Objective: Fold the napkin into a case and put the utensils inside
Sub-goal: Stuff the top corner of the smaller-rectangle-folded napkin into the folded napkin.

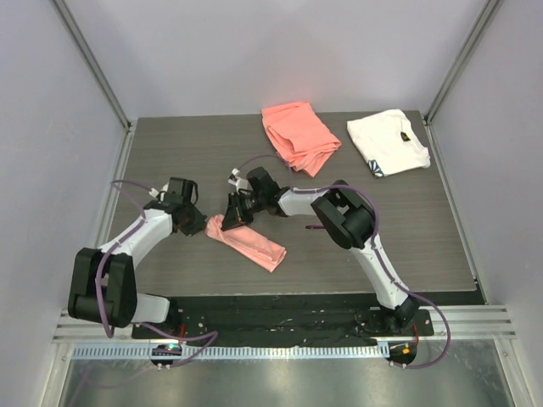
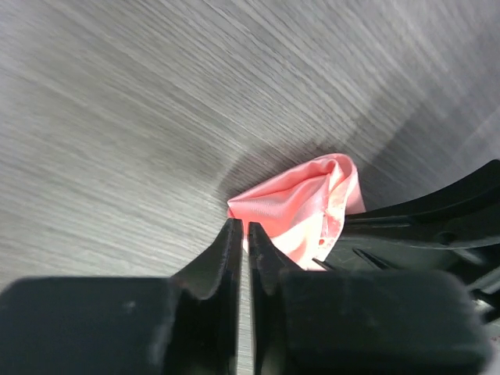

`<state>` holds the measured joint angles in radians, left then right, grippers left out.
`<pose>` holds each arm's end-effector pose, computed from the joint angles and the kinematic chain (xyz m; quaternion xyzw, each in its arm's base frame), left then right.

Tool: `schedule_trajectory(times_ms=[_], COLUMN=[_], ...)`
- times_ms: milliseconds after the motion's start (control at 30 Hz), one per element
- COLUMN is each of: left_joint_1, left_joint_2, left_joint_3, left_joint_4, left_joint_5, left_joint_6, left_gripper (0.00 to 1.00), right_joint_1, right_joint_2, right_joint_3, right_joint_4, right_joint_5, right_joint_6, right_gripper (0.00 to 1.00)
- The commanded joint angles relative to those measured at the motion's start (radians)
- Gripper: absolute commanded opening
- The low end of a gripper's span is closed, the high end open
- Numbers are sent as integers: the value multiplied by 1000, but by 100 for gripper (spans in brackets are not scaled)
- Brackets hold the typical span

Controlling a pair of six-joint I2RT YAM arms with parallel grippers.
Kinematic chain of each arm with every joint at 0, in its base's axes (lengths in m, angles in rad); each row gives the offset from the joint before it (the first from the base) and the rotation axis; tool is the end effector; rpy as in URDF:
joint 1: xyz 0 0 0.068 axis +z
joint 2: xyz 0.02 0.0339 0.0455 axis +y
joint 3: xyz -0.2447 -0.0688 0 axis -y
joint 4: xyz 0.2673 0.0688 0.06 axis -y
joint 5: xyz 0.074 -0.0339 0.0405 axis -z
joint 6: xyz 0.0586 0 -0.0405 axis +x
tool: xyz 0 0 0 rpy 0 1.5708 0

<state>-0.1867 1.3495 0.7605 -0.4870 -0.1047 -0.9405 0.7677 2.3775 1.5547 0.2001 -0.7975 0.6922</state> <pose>0.2809 -0.0468 0.1372 -0.3683 0.8955 -0.0878 0.2338 0.3420 0.3884 0.0606 -0.2081 0.8127 0.5380 0.0831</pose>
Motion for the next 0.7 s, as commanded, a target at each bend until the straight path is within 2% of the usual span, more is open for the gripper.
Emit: schedule_trajectory(times_ms=[0, 67, 200, 367, 533, 667], left_joint_1=[1, 1, 1, 0, 0, -5], left_joint_2=[26, 22, 14, 77, 145, 186], left_joint_3=[-15, -23, -33, -6, 22, 31], left_joint_4=[85, 100, 120, 122, 157, 180], left_joint_5=[78, 88, 88, 100, 99, 142], left_joint_6=[17, 17, 40, 42, 40, 32], left_gripper=[18, 29, 36, 24, 20, 19], right_joint_1=[-13, -16, -25, -19, -11, 15], right_joint_2=[-77, -77, -54, -35, -3, 37], right_joint_3=[-4, 4, 27, 47, 87, 126], right_joint_4=[-37, -48, -67, -76, -74, -40], right_joint_5=[35, 35, 32, 35, 40, 70], right_joint_6=[-42, -48, -63, -66, -68, -95], right_gripper=[16, 17, 18, 17, 9, 7])
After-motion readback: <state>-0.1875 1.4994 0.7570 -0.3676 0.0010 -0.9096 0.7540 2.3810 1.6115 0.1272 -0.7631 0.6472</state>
